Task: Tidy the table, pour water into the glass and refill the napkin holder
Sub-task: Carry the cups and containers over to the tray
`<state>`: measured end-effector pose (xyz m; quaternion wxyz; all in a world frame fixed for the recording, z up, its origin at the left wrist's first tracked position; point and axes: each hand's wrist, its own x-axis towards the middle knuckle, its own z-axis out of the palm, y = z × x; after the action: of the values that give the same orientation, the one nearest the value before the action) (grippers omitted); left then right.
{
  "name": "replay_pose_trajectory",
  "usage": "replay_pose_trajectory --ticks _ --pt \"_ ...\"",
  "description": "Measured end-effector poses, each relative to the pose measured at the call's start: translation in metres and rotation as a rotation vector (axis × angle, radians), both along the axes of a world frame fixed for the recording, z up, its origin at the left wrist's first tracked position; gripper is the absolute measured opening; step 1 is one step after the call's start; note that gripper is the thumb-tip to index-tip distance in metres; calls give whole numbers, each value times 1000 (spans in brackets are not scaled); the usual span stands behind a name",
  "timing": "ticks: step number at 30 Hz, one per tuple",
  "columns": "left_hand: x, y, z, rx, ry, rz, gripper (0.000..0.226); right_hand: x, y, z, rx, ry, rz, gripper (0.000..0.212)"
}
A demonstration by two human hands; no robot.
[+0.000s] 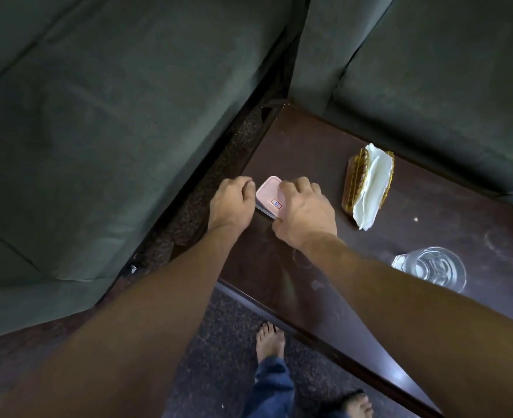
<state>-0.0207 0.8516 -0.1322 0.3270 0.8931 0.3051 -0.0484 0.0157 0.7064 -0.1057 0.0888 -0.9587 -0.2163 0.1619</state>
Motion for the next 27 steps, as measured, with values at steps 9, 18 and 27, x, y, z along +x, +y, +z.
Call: replay_pose_trajectory --ticks 9,18,27 --pt "3 1 -6 -142 72 -57 29 8 7 -3 -122 79 99 61" --pt "10 8 -13 -407 92 153 20 8 11 -3 -190 66 148 51" --pt "31 15 -6 -453 257 163 20 25 19 -1 -218 166 145 54"
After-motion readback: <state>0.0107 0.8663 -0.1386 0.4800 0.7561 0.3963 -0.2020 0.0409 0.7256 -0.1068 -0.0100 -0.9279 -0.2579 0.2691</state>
